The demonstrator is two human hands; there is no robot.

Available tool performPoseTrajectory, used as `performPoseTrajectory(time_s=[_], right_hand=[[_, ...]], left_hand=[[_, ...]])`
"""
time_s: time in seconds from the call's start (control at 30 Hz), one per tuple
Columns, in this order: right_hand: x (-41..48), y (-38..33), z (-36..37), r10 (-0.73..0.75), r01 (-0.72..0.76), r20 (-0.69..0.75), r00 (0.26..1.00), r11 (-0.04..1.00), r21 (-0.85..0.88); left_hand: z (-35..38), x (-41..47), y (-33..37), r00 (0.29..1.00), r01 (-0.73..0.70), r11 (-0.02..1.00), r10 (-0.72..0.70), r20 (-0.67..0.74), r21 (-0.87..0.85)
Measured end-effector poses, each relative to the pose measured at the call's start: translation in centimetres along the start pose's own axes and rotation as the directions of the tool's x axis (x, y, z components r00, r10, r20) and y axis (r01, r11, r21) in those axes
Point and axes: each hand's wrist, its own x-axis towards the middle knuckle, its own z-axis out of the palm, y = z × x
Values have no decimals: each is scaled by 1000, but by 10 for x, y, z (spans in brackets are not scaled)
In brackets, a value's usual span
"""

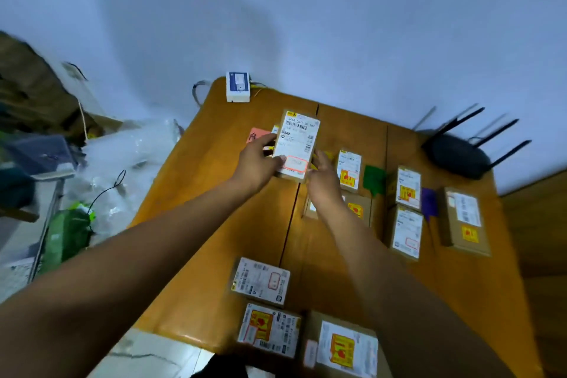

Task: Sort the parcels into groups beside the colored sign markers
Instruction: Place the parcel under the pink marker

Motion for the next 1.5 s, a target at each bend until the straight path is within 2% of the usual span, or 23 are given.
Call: performPoseTrajectory(time_s=[0.1, 0.23, 0.37, 0.7, 0.83, 1.03, 1.5], right_hand=[[-7, -68, -16, -174, 172, -28, 984, 984, -40], [-26, -157, -37, -371, 369, -62, 927, 929, -41], [-46, -221, -49, -480, 480, -75, 874, 877, -8], [-118, -378, -99, -740, 757, -162, 653, 647, 96], [-133, -404, -113, -797, 817, -189, 574, 573, 66], [-138, -412, -128, -817, 842, -211, 536, 534, 71], [-133, -404, -153, -800, 837, -265, 539, 542, 67]], left_hand=[[-13, 3, 71, 986, -164, 986, 164, -41, 10], [-32, -5, 160, 934, -333, 943, 333, -128, 24], [-46, -18, 225, 852, -478, 876, 480, -207, 62], [-76, -61, 406, 628, -740, 671, 712, -314, 43], [-74, -75, 433, 567, -797, 604, 755, -329, 13], [-65, -84, 448, 543, -818, 575, 770, -335, -7], [-39, -80, 454, 565, -818, 570, 769, -300, -80]])
